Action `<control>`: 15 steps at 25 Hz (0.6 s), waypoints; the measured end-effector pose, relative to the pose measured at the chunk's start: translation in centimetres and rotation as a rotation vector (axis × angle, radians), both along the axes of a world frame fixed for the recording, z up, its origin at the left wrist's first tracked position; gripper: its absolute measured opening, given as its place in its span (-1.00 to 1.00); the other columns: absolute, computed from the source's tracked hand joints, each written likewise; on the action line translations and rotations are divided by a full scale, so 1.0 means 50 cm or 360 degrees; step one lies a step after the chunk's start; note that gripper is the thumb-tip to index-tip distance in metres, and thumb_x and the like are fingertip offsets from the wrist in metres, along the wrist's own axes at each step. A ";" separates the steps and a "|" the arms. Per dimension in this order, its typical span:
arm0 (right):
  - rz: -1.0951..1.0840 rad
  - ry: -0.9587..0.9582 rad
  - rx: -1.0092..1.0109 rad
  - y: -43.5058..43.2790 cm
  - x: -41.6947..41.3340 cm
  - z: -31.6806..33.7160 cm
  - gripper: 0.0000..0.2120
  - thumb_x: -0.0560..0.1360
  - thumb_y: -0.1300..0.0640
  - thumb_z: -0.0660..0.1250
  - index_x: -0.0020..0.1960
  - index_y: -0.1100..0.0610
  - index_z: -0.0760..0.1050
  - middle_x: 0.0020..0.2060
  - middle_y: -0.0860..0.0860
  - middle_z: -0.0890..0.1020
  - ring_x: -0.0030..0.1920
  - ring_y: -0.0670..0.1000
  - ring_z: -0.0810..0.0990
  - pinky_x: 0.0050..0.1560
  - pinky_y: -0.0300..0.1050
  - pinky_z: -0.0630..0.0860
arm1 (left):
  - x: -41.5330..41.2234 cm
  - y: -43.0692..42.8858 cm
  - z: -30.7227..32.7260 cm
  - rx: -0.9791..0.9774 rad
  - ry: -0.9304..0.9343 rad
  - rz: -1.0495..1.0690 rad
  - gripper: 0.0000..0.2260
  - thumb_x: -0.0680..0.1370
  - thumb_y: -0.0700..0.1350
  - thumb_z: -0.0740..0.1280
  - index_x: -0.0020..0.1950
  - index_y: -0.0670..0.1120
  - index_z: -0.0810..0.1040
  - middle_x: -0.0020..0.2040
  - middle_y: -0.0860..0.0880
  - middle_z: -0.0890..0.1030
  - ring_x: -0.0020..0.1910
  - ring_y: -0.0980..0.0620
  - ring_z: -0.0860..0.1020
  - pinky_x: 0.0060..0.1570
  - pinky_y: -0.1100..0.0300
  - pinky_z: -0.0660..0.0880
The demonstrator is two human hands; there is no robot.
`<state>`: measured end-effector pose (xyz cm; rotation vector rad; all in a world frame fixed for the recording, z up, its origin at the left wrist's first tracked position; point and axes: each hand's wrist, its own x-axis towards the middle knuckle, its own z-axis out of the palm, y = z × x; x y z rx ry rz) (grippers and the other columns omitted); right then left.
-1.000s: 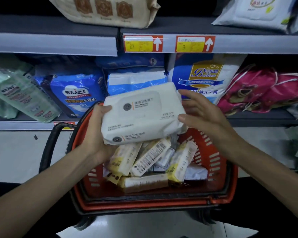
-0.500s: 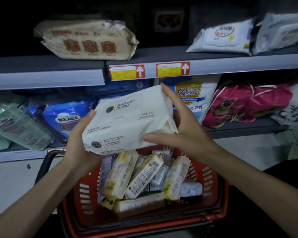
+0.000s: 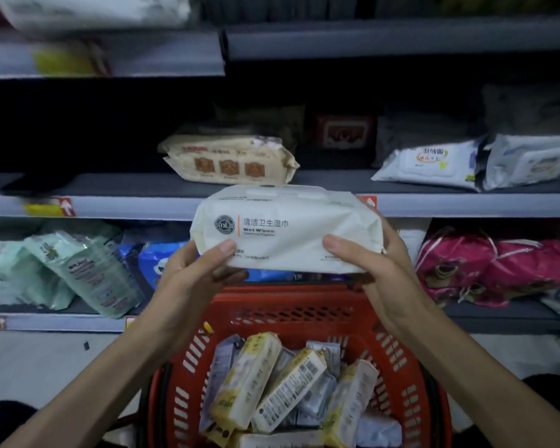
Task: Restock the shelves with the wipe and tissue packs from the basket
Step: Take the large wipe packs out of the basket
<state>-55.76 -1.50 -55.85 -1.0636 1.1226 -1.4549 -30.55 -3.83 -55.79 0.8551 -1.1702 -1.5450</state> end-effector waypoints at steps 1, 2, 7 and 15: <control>-0.0034 0.0003 -0.0032 0.005 0.010 0.024 -0.14 0.23 -0.09 0.72 0.46 -0.20 0.46 0.37 -0.02 0.60 0.38 0.06 0.58 0.37 0.20 0.51 | 0.007 0.002 0.020 -0.0057 0.0011 0.0041 -0.35 0.45 0.07 0.55 0.41 -0.26 0.49 -0.33 0.07 0.66 -0.20 0.11 0.68 0.40 -0.18 0.41; -0.0044 0.0000 -0.0078 0.008 0.021 0.049 -0.15 0.23 -0.02 0.72 0.44 -0.19 0.45 0.32 -0.01 0.63 0.30 0.06 0.64 0.31 0.17 0.57 | 0.016 0.000 0.042 -0.0131 -0.0001 0.0080 -0.39 0.47 0.07 0.54 0.39 -0.24 0.52 -0.28 0.05 0.69 -0.16 0.08 0.69 0.37 -0.16 0.45; -0.0034 0.0072 -0.0417 0.000 0.085 0.210 -0.21 0.20 0.03 0.63 0.40 -0.07 0.46 0.17 0.00 0.71 0.17 0.06 0.71 0.15 0.07 0.62 | 0.082 -0.025 0.186 -0.0480 -0.0102 0.0306 -0.44 0.33 0.23 0.58 0.20 -0.08 0.71 0.21 -0.17 0.71 0.11 -0.09 0.71 0.09 0.08 0.66; 0.0020 0.0303 -0.0861 -0.097 0.207 0.457 -0.48 0.40 0.02 0.60 0.34 0.01 0.59 0.15 -0.03 0.73 0.15 -0.01 0.72 0.12 -0.04 0.65 | 0.184 -0.093 0.437 -0.0869 -0.0206 0.0518 -0.67 0.60 0.03 0.31 0.29 -0.08 0.63 0.19 -0.05 0.73 0.16 -0.03 0.71 -0.02 0.25 0.61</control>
